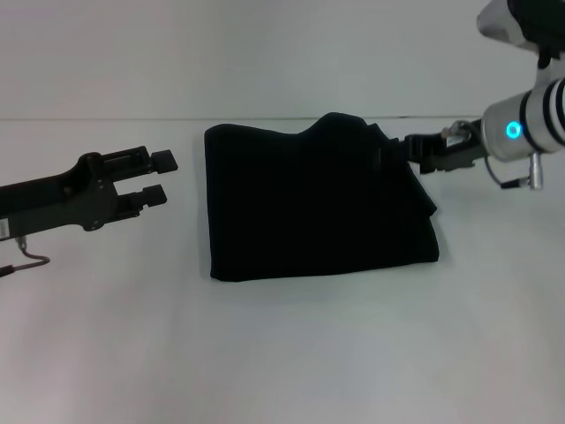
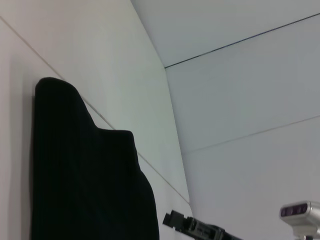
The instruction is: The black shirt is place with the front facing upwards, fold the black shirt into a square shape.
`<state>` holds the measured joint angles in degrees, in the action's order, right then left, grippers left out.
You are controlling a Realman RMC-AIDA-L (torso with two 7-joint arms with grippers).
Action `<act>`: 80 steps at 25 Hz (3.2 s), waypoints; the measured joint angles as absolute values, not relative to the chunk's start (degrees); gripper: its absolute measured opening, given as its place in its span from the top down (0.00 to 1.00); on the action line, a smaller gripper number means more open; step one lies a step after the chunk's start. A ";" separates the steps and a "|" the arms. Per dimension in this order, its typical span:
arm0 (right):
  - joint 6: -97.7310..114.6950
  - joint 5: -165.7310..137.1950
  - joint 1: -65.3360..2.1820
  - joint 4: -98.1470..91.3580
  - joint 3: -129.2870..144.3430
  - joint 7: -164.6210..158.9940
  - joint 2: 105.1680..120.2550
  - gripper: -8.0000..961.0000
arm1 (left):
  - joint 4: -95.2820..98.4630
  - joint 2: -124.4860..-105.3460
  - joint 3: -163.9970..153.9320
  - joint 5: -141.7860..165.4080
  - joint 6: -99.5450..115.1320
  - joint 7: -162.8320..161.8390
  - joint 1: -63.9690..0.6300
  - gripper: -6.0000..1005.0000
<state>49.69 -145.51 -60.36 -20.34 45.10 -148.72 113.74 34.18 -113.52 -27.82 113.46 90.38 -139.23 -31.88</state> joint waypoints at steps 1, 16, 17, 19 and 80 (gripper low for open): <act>49.60 -145.22 -60.27 -20.12 44.97 -148.75 113.93 0.05 | 34.14 -113.56 -27.79 113.46 90.14 -139.14 -31.95 0.30; 46.86 -144.05 -59.47 -16.79 44.46 -149.37 115.59 0.05 | 33.97 -114.09 -27.84 113.46 88.12 -137.81 -33.07 0.30; 46.85 -143.80 -59.46 -16.79 44.46 -149.36 115.68 0.05 | 33.96 -114.09 -27.83 113.46 88.10 -137.67 -33.07 0.30; 46.77 -143.56 -59.46 -16.78 44.54 -149.29 116.01 0.05 | 33.95 -114.08 -27.77 113.46 88.07 -137.46 -33.07 0.30; 47.11 -139.58 -58.13 -19.01 48.92 -149.82 117.33 0.09 | 33.83 -114.01 -27.15 111.49 85.60 -137.37 -33.29 0.30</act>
<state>47.11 -139.58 -58.13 -19.01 48.92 -149.82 117.33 33.83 -114.01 -27.15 111.49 85.60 -137.37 -33.29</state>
